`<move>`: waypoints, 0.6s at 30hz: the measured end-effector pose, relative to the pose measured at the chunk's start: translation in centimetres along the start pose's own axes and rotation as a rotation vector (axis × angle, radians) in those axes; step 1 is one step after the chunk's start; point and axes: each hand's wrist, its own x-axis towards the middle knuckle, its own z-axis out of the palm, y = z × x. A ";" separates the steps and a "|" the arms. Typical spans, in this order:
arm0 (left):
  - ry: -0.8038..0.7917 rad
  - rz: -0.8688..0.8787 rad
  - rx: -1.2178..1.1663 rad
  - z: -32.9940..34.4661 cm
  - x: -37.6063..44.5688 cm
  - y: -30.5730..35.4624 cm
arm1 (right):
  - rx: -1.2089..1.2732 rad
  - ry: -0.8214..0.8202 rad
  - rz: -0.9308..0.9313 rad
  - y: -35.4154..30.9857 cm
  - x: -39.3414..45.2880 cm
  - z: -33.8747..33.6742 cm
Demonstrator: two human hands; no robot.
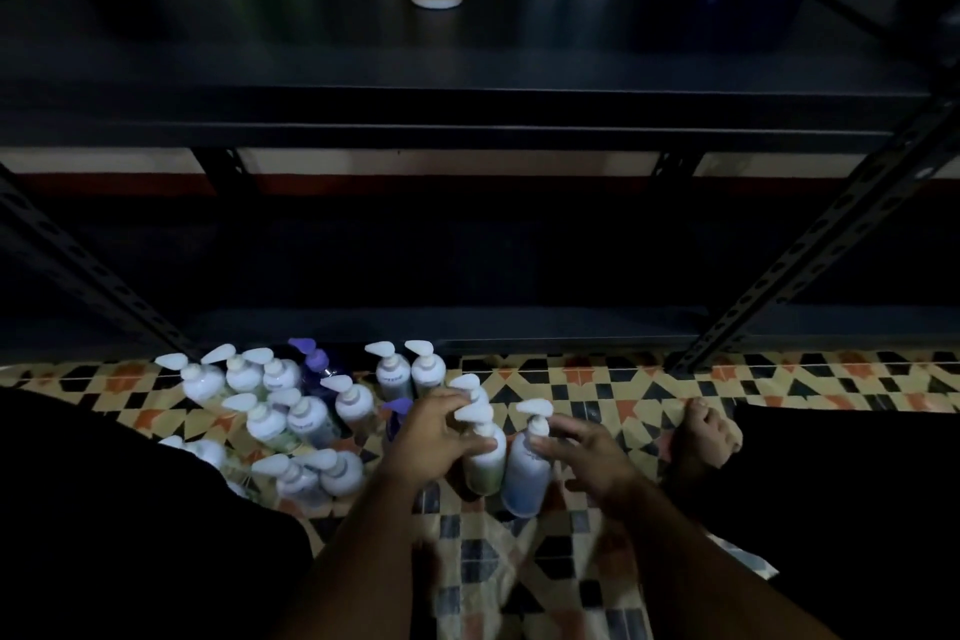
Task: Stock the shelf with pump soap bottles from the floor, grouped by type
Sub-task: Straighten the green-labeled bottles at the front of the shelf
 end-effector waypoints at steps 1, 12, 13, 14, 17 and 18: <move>-0.018 -0.011 -0.068 -0.1 0.0 0.6 | 0.010 -0.006 -0.007 -0.3 0.0 -0.1; 0.036 -0.162 -0.275 -0.7 -0.5 6.7 | 0.278 0.166 0.014 -5.8 -0.5 2.5; 0.058 -0.158 -0.268 -0.6 -0.6 7.0 | 0.308 0.179 0.013 -5.8 -0.3 2.7; 0.074 -0.157 -0.265 -0.6 -0.6 7.3 | 0.330 0.187 0.011 -5.9 -0.2 3.0; 0.125 -0.168 -0.288 -0.5 -0.8 7.9 | 0.350 0.221 -0.012 -6.2 0.0 3.8; 0.136 -0.170 -0.299 -0.4 -0.9 8.0 | 0.335 0.251 -0.005 -6.3 0.0 4.0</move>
